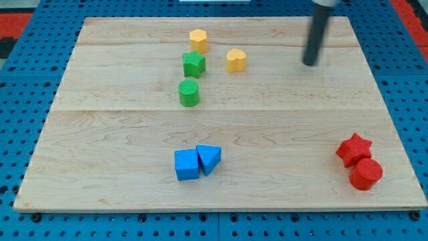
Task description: Move the red star diagonally to the yellow heart
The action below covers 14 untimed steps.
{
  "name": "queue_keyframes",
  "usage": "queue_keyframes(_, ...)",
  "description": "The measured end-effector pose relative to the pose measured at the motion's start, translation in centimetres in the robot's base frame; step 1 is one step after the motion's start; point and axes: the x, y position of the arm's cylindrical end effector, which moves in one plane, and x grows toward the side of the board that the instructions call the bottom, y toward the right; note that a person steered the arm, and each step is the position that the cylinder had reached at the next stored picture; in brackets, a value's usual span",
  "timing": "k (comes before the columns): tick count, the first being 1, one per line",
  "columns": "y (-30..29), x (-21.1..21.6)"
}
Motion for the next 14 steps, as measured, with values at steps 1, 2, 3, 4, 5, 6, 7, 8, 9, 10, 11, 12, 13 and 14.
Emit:
queue_keyframes(1,6.4,10.7)
queue_keyframes(2,8.0,19.1)
queue_keyframes(3,5.8,21.0)
queue_keyframes(4,1.7,17.9)
queue_keyframes(5,-2.0,14.6)
queue_keyframes(6,-3.7,14.4)
queue_keyframes(7,-3.7,18.0)
queue_keyframes(8,-3.7,20.8)
queue_keyframes(9,-6.8,18.9)
queue_keyframes(10,-8.9,14.0)
queue_keyframes(11,-9.6,9.1)
queue_keyframes(12,-9.5,9.1)
queue_keyframes(13,-8.1,9.4)
queue_keyframes(14,-8.5,4.5)
